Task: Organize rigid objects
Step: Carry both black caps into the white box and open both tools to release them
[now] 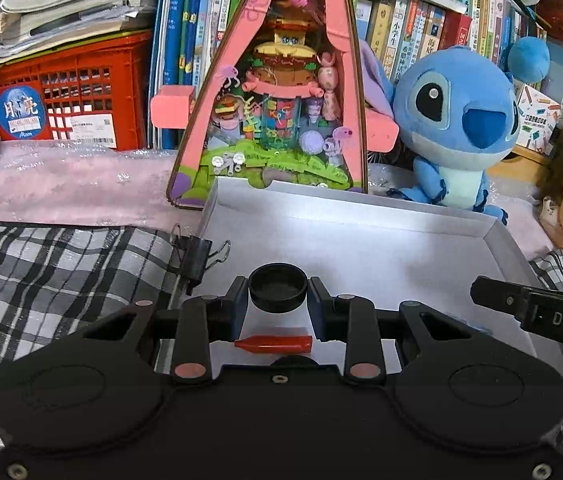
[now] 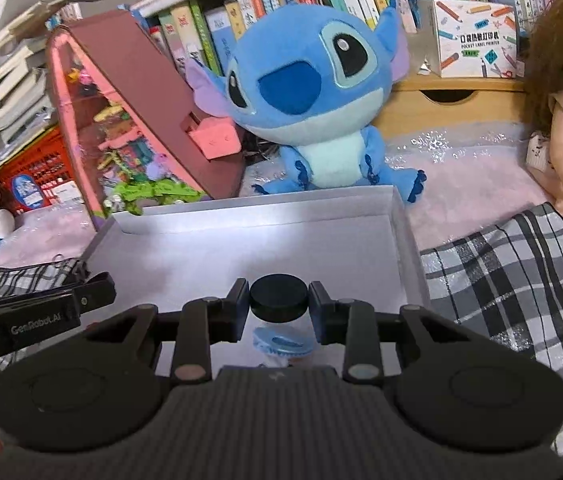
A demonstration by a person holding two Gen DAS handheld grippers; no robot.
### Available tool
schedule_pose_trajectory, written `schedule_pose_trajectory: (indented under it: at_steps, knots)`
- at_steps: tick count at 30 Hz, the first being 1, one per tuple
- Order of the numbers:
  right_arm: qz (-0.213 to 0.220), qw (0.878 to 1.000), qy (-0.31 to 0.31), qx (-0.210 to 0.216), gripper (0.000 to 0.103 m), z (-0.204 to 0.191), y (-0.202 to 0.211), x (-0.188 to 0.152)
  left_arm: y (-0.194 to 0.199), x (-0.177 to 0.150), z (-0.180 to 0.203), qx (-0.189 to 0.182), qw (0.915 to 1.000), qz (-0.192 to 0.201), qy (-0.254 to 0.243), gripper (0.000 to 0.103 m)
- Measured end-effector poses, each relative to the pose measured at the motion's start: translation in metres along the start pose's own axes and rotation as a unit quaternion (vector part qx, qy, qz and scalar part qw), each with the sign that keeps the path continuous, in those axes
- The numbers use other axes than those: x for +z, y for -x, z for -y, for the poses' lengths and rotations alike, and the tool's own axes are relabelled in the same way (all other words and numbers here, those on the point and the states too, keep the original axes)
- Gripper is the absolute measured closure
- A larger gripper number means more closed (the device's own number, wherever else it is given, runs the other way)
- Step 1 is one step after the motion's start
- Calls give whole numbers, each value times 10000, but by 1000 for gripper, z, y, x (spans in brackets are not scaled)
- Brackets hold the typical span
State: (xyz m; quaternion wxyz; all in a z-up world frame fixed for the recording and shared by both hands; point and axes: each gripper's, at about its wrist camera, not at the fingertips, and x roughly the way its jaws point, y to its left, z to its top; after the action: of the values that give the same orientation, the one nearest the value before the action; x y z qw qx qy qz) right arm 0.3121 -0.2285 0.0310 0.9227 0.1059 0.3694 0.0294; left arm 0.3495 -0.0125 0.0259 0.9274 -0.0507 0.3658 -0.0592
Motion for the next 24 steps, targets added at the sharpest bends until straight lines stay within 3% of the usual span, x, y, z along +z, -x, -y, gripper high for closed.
schedule_pose_trajectory:
  at_steps: [12, 24]
  knots:
    - [-118, 9998, -92, -139, 66, 12, -17, -3, -15, -8, 6, 43, 9998, -103, -142, 73]
    - [-159, 9998, 85, -21, 66, 3, -20, -11, -14, -11, 7, 40, 9996, -71, -267, 73]
